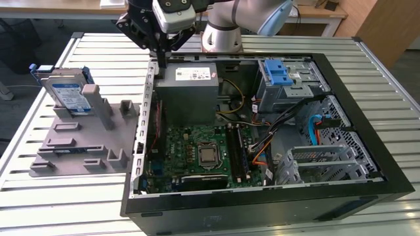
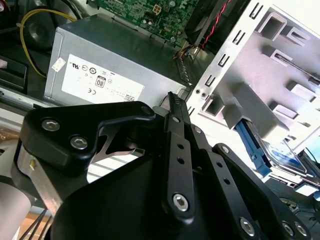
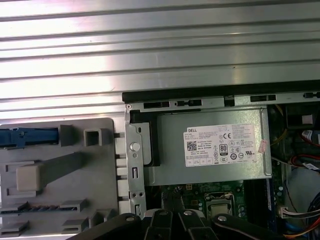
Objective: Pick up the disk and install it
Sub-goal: 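Reach for the disk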
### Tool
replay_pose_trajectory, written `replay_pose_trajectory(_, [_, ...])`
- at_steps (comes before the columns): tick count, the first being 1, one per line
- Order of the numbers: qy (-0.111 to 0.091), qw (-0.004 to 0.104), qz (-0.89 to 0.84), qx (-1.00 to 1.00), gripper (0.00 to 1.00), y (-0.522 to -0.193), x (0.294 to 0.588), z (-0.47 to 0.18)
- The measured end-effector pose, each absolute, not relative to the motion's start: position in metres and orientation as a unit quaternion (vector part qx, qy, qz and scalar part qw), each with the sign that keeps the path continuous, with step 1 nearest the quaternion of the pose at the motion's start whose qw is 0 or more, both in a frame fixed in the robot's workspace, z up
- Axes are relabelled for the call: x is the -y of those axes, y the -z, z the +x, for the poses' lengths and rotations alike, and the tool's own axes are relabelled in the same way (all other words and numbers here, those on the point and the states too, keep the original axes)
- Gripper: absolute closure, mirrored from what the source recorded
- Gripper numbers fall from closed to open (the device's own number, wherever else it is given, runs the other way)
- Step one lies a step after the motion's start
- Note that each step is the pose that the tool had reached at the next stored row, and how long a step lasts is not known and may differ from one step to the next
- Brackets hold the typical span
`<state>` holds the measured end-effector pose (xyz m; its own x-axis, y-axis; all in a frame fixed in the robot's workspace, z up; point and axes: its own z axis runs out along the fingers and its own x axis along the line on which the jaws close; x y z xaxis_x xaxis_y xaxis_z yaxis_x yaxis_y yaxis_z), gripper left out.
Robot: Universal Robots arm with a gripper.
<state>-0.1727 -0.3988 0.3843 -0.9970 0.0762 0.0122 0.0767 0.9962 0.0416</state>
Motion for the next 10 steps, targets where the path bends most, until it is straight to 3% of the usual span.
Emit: replay_pose_trajectory(10, [0.021,0.007,-0.038,0.999,0.89,-0.3835,0.3989,-0.1764])
